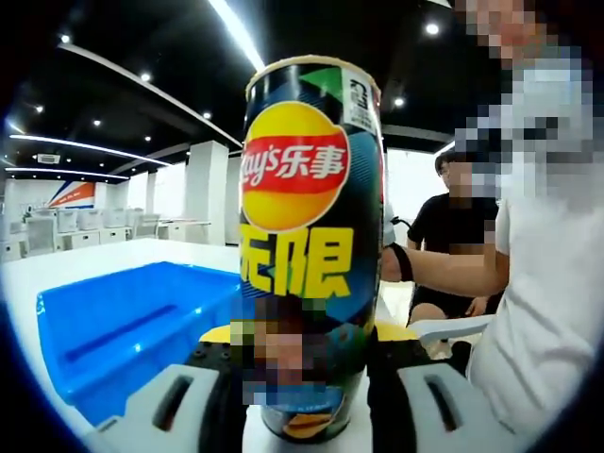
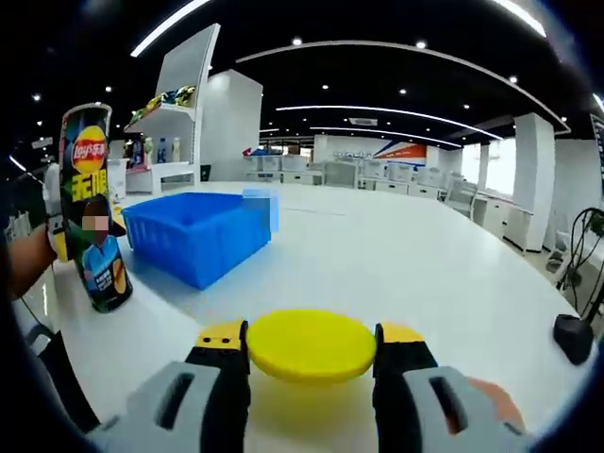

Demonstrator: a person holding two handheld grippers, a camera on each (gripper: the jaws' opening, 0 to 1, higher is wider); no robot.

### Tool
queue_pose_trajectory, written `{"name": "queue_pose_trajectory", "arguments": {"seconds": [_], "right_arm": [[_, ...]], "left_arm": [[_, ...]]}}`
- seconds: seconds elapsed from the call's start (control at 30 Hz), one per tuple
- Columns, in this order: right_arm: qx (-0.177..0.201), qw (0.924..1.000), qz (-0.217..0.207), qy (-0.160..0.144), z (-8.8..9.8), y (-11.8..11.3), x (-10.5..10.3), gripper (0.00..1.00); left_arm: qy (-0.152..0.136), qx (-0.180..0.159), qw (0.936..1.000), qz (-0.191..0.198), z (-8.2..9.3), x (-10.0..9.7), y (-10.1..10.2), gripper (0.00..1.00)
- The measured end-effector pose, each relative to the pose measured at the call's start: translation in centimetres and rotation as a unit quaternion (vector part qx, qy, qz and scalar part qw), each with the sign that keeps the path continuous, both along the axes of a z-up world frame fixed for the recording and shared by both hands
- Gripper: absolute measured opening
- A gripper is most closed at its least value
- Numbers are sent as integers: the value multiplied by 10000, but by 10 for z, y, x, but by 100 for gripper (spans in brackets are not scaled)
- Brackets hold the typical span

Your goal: Open the lid of the chip container on the table, take out the chips, place them into the box in front of the container, and close the lid

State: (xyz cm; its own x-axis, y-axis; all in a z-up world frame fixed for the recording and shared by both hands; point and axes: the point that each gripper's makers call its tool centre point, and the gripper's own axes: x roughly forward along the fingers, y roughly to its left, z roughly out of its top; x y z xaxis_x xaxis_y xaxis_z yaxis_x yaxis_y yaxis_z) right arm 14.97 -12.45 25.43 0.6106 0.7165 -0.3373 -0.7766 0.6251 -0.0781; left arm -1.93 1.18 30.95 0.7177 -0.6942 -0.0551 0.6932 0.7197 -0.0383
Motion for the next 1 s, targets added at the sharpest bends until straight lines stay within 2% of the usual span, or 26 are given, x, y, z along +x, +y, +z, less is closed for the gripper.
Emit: {"name": "queue_pose_trajectory", "arguments": {"seconds": [0.1, 0.3, 0.77, 1.0], "right_arm": [[-173, 9998, -18, 131, -9, -2, 0, 48], [-303, 9995, 48, 105, -15, -2, -3, 48], [-298, 9995, 21, 44, -12, -12, -7, 48], [-112, 9999, 25, 117, -7, -16, -11, 48]], "left_arm": [[-4, -7, 10000, 4, 0, 0, 0, 50], [-4, -7, 10000, -2, 0, 0, -1, 50], [-20, -34, 10000, 11, 1, 0, -1, 50], [-24, -30, 10000, 6, 1, 0, -1, 50]]}}
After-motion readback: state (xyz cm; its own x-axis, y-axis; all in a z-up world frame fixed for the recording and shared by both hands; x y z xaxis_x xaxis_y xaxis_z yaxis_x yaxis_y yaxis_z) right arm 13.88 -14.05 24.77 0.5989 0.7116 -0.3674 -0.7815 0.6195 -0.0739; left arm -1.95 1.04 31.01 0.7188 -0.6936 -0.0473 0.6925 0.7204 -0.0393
